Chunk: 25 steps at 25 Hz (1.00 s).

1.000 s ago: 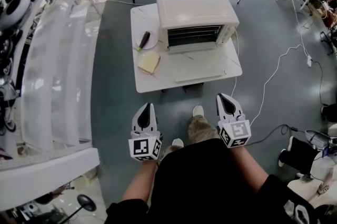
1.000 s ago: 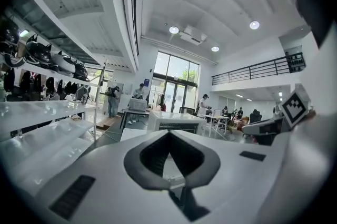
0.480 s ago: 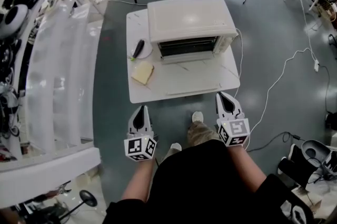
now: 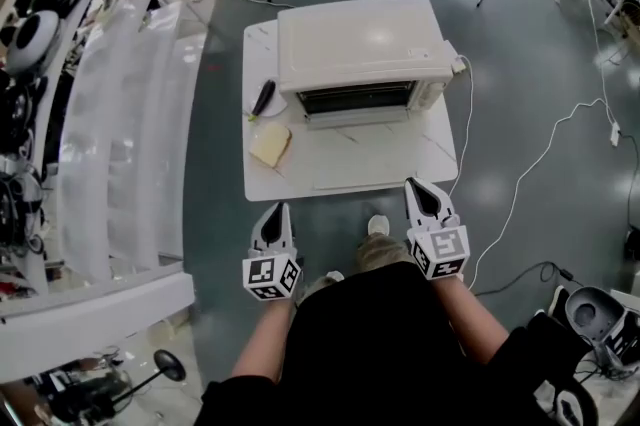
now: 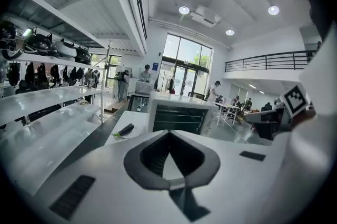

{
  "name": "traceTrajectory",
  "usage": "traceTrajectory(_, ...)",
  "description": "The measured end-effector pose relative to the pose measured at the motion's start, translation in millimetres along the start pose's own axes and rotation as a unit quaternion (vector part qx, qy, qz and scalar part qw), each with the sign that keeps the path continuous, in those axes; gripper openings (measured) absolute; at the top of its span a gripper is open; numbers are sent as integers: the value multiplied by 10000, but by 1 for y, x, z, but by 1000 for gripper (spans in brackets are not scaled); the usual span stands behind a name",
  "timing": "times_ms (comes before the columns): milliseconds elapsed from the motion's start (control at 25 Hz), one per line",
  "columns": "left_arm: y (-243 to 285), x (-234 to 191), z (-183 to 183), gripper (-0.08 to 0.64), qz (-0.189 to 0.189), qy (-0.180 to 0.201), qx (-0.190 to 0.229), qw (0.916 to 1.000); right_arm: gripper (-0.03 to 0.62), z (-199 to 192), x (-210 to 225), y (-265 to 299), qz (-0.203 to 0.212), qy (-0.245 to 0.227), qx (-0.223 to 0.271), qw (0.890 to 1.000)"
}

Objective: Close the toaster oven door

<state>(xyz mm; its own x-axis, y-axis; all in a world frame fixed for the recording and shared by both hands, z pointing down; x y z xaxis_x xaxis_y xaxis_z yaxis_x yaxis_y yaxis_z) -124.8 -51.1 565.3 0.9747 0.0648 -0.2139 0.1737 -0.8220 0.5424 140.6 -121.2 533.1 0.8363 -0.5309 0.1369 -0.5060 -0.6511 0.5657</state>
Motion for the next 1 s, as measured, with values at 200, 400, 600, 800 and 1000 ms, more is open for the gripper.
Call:
traceTrajectory(200, 24, 11, -18, 18, 111, 297, -316, 9990, 21, 5, 11, 13, 195, -122, -11, 9997)
traceTrajectory(400, 38, 24, -25, 18, 210, 436, -281, 9984, 21, 8, 21, 23, 270, -164, -75, 9995)
traceTrajectory(600, 63, 16, -58, 18, 143, 30, -575, 9982, 21, -2, 24, 34, 233, -196, -254, 9992)
traceTrajectory(800, 76, 1, -86, 18, 151, -83, -825, 9964, 21, -4, 5, 39, 172, -254, -472, 9984)
traceTrajectory(1000, 91, -3, -114, 18, -76, -13, -1182, 9930, 21, -6, -17, 49, 275, -329, -597, 9973)
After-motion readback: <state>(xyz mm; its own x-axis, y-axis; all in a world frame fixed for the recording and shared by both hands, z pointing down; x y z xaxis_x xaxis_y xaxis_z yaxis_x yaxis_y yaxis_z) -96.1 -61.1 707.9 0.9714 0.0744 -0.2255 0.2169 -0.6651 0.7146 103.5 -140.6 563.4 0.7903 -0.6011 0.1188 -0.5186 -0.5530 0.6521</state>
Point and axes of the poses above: the fingertips, and each gripper's own axes: y forward along the fingers, x to its right, z out of its top, the point moved 1 cm from there along -y, backward along the fingers, and after that the axes turned 12 degrees about -x, right-handed, at the moved point
